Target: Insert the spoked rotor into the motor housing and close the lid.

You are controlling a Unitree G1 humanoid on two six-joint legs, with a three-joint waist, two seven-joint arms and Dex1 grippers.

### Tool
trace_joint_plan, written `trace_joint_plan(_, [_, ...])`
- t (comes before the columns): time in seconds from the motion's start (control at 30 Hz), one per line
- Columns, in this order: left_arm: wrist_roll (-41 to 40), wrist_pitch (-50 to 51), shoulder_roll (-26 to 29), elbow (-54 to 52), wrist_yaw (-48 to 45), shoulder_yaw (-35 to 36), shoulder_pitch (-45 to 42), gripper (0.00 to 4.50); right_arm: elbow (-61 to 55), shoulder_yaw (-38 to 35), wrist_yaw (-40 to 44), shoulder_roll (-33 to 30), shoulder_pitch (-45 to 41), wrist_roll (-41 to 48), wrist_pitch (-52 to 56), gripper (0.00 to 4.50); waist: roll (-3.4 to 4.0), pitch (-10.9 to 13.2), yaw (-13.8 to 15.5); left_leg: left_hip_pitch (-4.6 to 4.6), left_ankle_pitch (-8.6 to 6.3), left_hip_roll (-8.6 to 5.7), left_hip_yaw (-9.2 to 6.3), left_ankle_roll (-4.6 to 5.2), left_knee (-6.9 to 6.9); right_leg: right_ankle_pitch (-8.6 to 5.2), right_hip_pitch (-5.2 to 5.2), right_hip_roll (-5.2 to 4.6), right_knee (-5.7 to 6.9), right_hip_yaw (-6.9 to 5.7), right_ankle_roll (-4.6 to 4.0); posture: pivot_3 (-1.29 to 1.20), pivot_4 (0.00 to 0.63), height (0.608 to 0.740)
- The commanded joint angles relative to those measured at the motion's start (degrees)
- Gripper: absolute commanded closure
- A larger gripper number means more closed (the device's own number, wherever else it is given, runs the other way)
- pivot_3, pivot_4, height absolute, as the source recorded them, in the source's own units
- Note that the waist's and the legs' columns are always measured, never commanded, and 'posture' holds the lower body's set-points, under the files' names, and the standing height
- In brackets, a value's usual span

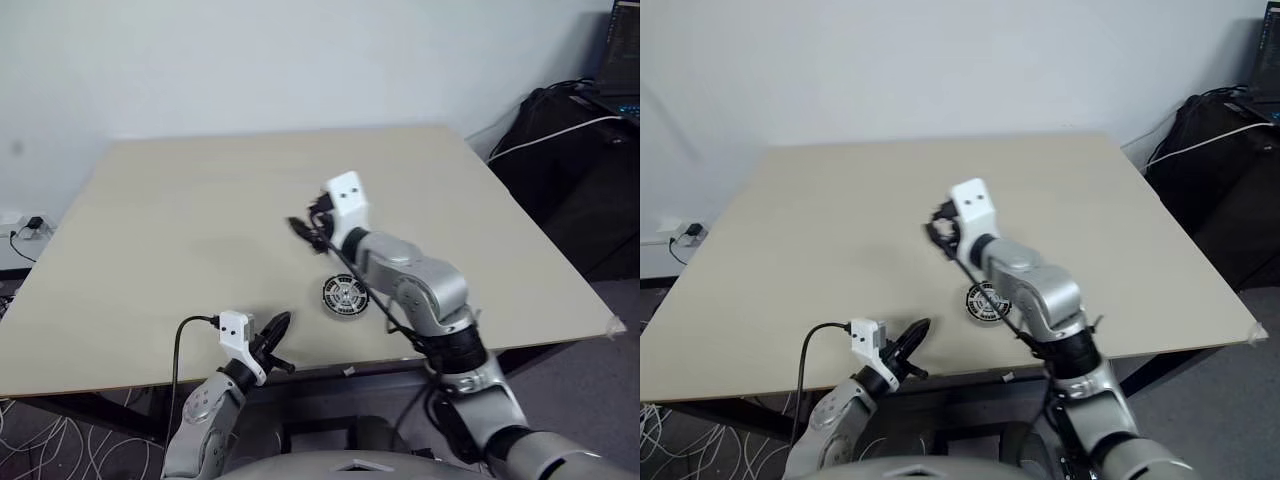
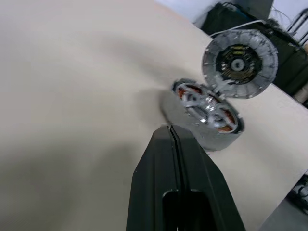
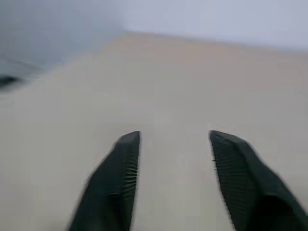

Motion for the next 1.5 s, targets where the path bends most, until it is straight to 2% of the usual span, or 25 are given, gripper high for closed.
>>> trace_joint_plan(0.03, [-0.91, -0.35, -0.27, -1.21, -0.21, 0.03, -0.28, 4.5, -1.97, -3.83, -0.83, -4.23, 1.59, -6.09, -7.89, 3.12, 0.0, 0.03, 0.17, -0.02, -0.03, 0.0, 0.05, 0.02, 0.0, 0.01, -0.03, 0.0, 0.0, 0.05, -0.03, 0.0, 0.0, 0.74])
trace_joint_plan(0.17, [-1.01, -0.22, -0.3, -1.33, -0.27, 0.04, -0.11, 4.5, -3.5, -7.23, -1.97, -9.7, 5.28, -11.59, -10.86, 4.41, -0.01, 0.05, 0.38, -0.06, -0.08, 0.07, 0.09, 0.03, -0.04, 0.03, -0.13, 0.06, 0.0, 0.09, -0.11, 0.0, 0.0, 0.74])
trace_joint_plan(0.2, [-1.04, -0.11, -0.28, -1.26, -0.32, 0.0, -0.2, 4.5, -3.53, -8.45, -2.58, -11.08, 6.31, -12.94, -11.06, 4.46, -0.02, 0.05, 0.57, -0.06, -0.08, 0.08, 0.08, 0.03, -0.04, 0.03, -0.13, 0.06, 0.01, 0.07, -0.12, 0.0, 0.0, 0.74])
trace_joint_plan(0.33, [-1.09, 0.28, -0.17, -1.12, -0.57, -0.21, -0.46, 4.5, -2.6, -13.13, -3.59, -14.37, 9.73, -15.55, -9.6, 4.46, -0.09, 0.09, 1.0, -0.06, -0.1, 0.07, 0.12, 0.05, -0.01, -0.05, -0.09, 0.06, 0.01, 0.08, -0.28, 0.0, 0.0, 0.74])
trace_joint_plan(0.43, [-1.08, 0.42, -0.11, -1.01, -0.7, -0.25, -0.65, 4.5, -0.32, -13.42, -1.86, -18.03, 12.96, -18.71, -12.38, 4.46, -0.09, 0.09, 1.0, -0.05, -0.11, 0.07, 0.15, 0.08, 0.07, -0.07, -0.04, 0.05, 0.0, 0.1, -0.23, 0.0, 0.0, 0.74])
trace_joint_plan(0.57, [-1.1, 0.58, -0.09, -1.03, -0.77, -0.18, -0.66, 4.5, 6.77, -9.62, 4.95, -23.6, 18.65, -22.36, -28.54, 4.46, -0.13, 0.12, 0.96, 0.03, -0.12, 0.07, 0.19, 0.11, 0.11, -0.1, 0.08, 0.05, -0.02, 0.1, -0.15, 0.0, 0.0, 0.74])
trace_joint_plan(0.73, [-1.18, 0.78, -0.04, -0.82, -0.92, 0.04, -0.86, 4.5, 15.44, -9.96, 8.85, -21.67, 20.65, -20.97, -40.21, 4.46, -0.19, 0.16, 0.65, 0.08, -0.1, 0.14, 0.35, 0.13, 0.13, -0.08, 0.28, 0.15, 0.08, 0.26, -0.12, 0.0, 0.0, 0.74])
trace_joint_plan(1.0, [-1.07, 1.06, 0.36, -1.2, -1.31, 0.15, -0.57, 4.5, 27.16, -11.86, 13.84, -17.14, 18.74, -17.08, -54.67, 4.46, -0.25, 0.19, 0.87, 0.19, -0.11, 0.12, 0.36, 0.16, 0.23, -0.01, 0.29, 0.12, 0.06, 0.29, -0.04, 0.0, 0.0, 0.74])
trace_joint_plan(1.17, [-1.13, 1.14, 0.63, -1.37, -1.34, 0.27, -0.45, 4.5, 28.55, -10.79, 16.06, -14.78, 17.37, -16.85, -59.06, 4.46, -0.22, 0.17, 0.81, 0.2, -0.1, 0.13, 0.37, 0.16, 0.23, 0.13, 0.36, 0.15, 0.07, 0.33, -0.25, 0.0, 0.0, 0.74])
trace_joint_plan(1.37, [-1.12, 1.37, 0.72, -1.46, -1.47, 0.19, -0.56, 4.5, 28.2, -6.97, 16.03, -12.86, 16.31, -22.1, -63.6, 4.46, -0.21, 0.15, 0.85, 0.25, -0.1, 0.13, 0.37, 0.16, 0.24, 0.19, 0.28, 0.16, 0.07, 0.33, -0.34, 0.0, 0.0, 0.74])
trace_joint_plan(1.5, [-1.09, 1.43, 0.72, -1.57, -1.46, 0.16, -0.45, 4.5, 27.46, -4.25, 19.11, -12.62, 16.35, -22.85, -64.43, 4.46, -0.2, 0.15, 0.86, 0.27, -0.1, 0.12, 0.37, 0.16, 0.25, 0.21, 0.27, 0.15, 0.07, 0.33, -0.35, 0.0, 0.0, 0.74])
